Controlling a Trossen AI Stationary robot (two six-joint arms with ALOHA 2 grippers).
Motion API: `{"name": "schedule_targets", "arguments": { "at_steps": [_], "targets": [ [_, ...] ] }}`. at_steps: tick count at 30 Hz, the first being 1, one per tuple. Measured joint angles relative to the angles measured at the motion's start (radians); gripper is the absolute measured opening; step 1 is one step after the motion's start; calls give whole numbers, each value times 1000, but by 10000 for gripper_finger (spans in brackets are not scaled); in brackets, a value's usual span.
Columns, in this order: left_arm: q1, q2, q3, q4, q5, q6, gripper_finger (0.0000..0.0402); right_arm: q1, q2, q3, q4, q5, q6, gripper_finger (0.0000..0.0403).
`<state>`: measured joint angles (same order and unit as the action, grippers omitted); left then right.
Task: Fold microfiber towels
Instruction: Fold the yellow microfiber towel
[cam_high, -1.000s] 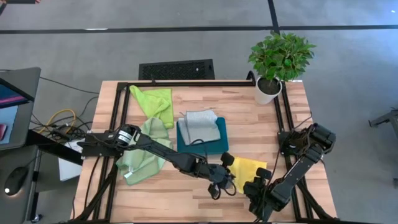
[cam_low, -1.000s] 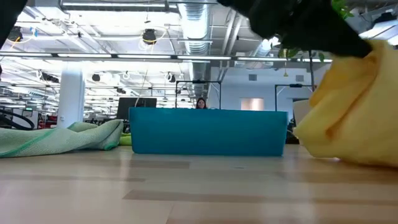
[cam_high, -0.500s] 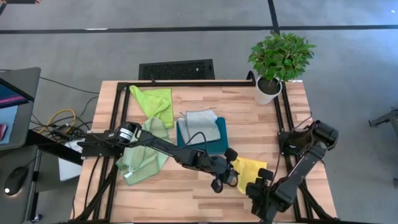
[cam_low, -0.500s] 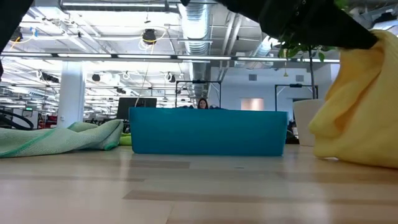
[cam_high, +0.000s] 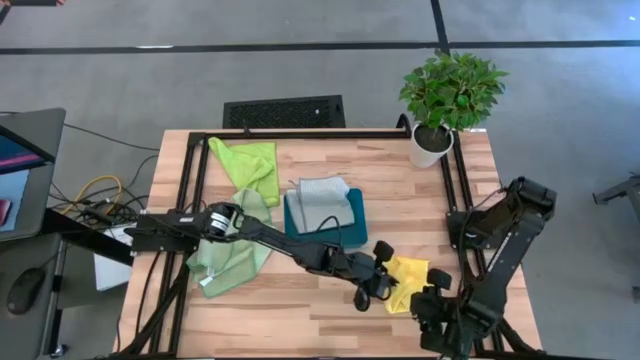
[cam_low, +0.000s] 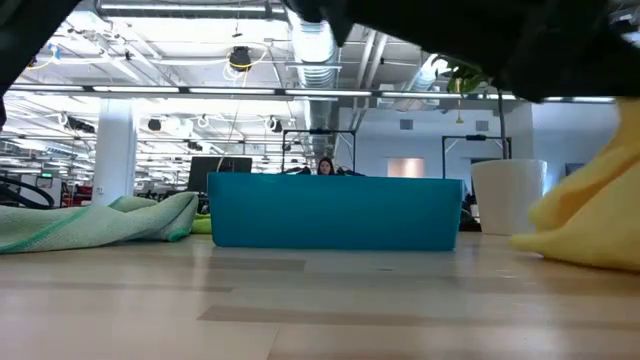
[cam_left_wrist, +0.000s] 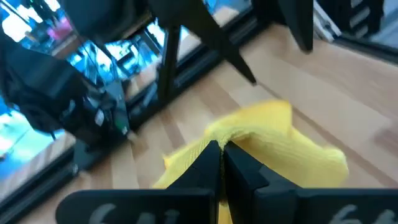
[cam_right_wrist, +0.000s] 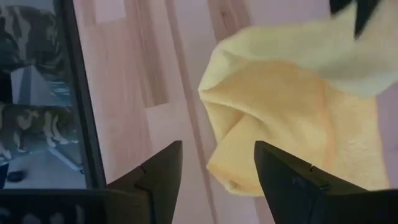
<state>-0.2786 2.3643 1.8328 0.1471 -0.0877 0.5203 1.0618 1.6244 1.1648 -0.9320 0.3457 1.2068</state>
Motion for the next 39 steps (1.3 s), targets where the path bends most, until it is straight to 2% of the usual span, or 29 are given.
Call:
{"name": "schedule_targets", "arguments": {
  "at_steps": [10, 18, 26, 31, 34, 39],
  "targets": [
    [9, 167, 229, -52, -3, 18, 0, 33, -58, 0, -61, 0, 51, 224],
    [14, 178, 241, -61, -4, -25, 5, 58, -55, -1, -62, -3, 83, 224],
    [17, 192, 240, -54, 55, -12, 59, 57, -55, -1, -62, -3, 85, 224],
    [17, 191, 240, -59, 57, -52, 102, 57, -55, -1, -62, -3, 86, 224],
    [17, 191, 240, -8, 57, -99, 124, 56, -54, -1, -62, -3, 86, 224],
    [16, 191, 240, 5, 56, -85, 146, 56, -54, -1, -62, -3, 95, 224]
  ]
}}
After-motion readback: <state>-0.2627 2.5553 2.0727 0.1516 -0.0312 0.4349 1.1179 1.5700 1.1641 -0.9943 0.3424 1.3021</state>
